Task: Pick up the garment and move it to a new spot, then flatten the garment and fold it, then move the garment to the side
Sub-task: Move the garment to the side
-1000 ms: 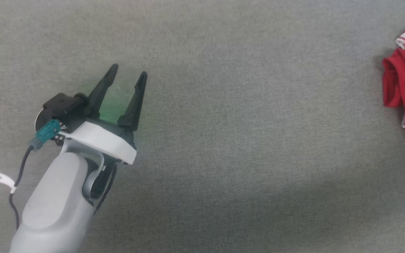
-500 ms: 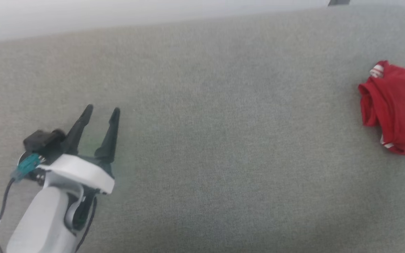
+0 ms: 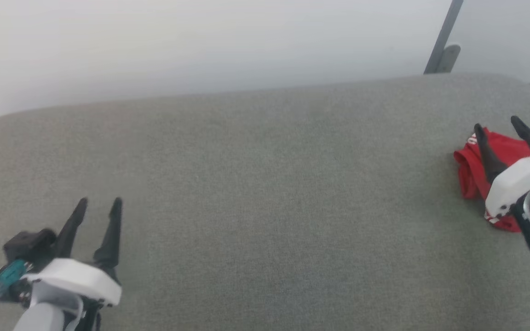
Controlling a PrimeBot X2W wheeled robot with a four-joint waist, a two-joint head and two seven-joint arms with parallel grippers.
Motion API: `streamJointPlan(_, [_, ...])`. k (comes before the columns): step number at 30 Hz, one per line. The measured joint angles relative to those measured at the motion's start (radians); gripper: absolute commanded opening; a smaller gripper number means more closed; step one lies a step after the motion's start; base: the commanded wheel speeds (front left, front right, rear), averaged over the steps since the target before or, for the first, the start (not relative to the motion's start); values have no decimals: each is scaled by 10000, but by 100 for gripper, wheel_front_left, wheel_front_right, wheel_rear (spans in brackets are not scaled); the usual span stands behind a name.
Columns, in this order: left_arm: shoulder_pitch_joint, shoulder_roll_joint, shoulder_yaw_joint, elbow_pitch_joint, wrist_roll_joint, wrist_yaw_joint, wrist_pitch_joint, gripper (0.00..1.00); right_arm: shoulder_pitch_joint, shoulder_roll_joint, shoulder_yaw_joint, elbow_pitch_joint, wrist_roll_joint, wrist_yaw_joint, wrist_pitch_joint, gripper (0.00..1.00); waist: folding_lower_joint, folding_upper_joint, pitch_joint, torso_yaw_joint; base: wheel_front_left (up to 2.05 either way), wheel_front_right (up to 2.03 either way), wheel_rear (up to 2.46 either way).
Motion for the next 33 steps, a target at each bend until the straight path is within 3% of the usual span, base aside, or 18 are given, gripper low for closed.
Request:
streamJointPlan(12, [1308,-42,963,-731,337,-2,0,100,3289,1528,-2876,-3206,-2422,0,-21,100,0,0,-643,232,0,0,0])
streamJointPlan(21, [2025,-63,1147,-1216,570,-2,0,100,4753,2399,-3570,-4723,-3129,-2,-21,100,0,0,-756,277,0,0,0])
streamJointPlan(33, [2452,-274,1321,-1430,575,-2,0,100,5899,3103,-3973,-5659,-3323,-2,-21,100,0,0,-819,269,0,0,0])
